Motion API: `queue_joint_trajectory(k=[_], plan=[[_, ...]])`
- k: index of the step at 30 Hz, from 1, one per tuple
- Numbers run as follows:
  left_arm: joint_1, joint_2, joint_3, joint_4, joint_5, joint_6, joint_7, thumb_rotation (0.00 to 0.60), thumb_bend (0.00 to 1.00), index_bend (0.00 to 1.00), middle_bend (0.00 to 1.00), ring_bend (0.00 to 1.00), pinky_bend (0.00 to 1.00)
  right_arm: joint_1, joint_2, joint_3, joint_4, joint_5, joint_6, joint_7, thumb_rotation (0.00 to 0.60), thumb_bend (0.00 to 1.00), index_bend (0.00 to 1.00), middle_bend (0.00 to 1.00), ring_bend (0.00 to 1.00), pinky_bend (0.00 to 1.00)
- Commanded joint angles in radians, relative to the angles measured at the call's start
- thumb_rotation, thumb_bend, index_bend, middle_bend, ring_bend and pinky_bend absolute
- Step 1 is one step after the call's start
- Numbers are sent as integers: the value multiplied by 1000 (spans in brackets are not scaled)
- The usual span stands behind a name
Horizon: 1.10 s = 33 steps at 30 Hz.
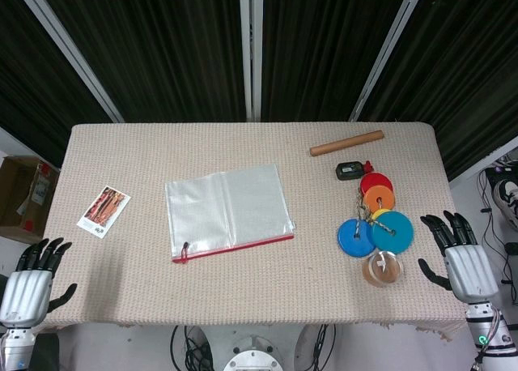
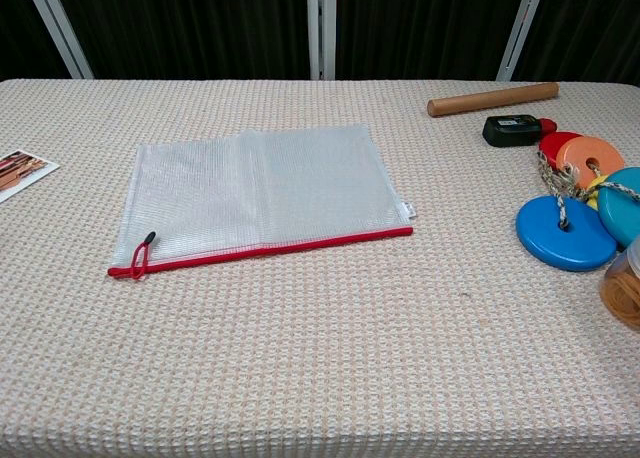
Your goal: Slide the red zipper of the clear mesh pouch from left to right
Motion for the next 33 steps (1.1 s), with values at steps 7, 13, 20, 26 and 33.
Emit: queue_joint_trajectory(k=[7,13,20,26,33], plan=[[5,1,-5,5,8,-12,-8,600,191,181,141,87,147,17,16,9,-24,-45,-47,1,600,224,138,140,0,0],[12,-1,-7,4,24,-6,-18,600,191,181,141,87,147,189,42,49,-116,-171,-230,-63,600,225,148,158,0,5],[23,-4,-8,4,26,-6,-39,600,192,181,141,87,147,508,-73,169,-177,-116,-670,-193,600,238,172,180,0,31],[32,-16,-10,10,28,-3,-66,600,191,181,141,87,147,731,-295,266,-47,17,-919,-284,600,239,193,180,0,31],[36,-20,-11,21,22,-18,-90,600,191,181,141,87,147,912,-532,321,167,111,-1028,-358,600,239,198,150,0,31]])
